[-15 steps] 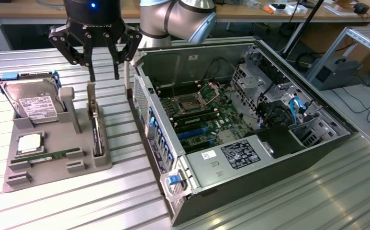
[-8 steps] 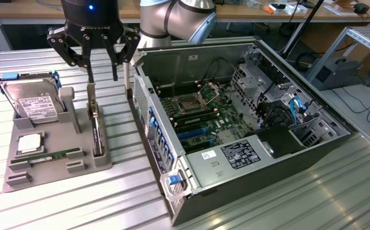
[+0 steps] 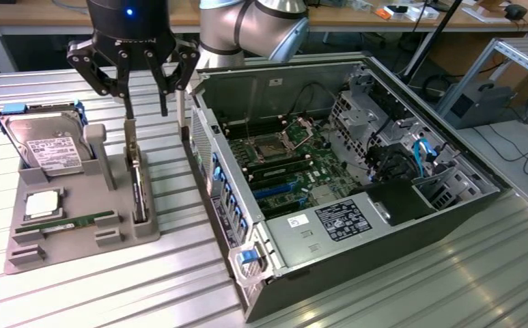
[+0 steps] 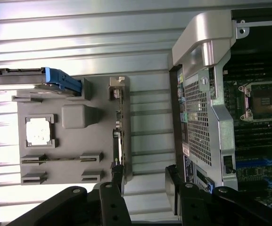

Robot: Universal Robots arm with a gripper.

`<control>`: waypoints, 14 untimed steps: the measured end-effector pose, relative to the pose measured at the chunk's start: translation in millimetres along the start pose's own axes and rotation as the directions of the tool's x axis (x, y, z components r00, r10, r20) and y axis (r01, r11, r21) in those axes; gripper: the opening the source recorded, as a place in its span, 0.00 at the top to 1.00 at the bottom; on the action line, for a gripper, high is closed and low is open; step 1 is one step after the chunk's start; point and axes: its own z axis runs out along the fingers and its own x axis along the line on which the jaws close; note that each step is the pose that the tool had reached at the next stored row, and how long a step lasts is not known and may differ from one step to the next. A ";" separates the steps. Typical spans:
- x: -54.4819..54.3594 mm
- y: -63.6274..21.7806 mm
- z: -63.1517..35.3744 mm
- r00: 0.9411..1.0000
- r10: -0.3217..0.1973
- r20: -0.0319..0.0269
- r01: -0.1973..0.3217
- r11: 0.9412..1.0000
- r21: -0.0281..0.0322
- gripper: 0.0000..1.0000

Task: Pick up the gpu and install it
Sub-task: 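Pick up the gpu and move the gpu toward the slot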

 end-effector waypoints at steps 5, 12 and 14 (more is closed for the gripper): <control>1.0 -0.1 1.2 1.000 0.000 0.000 0.000 1.000 0.000 0.52; 2.9 -0.3 2.6 1.000 0.000 0.000 0.000 1.000 0.000 0.52; 3.7 -0.4 3.3 1.000 0.000 0.000 0.000 1.000 0.000 0.52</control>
